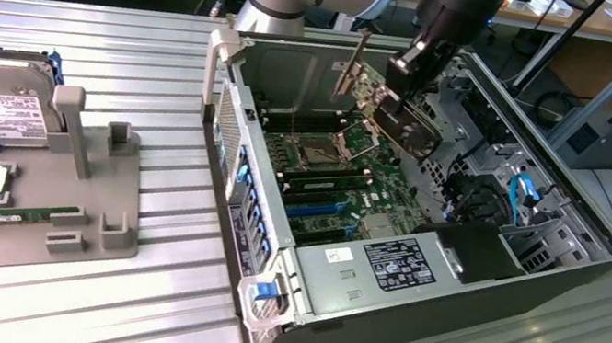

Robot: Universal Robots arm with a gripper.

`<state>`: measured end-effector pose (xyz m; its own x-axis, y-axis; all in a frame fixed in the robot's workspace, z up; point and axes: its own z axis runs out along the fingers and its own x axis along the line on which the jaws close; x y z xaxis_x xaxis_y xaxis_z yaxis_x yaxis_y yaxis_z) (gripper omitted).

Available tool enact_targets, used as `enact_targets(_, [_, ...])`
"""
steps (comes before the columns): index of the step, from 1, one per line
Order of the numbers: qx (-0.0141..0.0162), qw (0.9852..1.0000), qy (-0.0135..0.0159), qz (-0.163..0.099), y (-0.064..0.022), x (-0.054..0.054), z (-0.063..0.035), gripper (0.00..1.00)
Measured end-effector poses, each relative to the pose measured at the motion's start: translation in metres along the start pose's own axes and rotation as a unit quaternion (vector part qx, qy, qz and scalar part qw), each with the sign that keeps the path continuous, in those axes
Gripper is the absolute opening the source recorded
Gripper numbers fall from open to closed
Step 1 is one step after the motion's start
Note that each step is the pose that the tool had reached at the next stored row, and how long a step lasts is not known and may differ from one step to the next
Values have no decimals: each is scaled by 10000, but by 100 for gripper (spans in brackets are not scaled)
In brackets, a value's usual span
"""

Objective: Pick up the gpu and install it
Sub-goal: 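Insert the gpu into the slot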

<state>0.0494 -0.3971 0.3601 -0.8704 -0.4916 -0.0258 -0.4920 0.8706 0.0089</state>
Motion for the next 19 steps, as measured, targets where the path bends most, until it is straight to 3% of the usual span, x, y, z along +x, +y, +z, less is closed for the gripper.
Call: enact_targets(19, [-12,9987,5,-512,0,0,2,27])
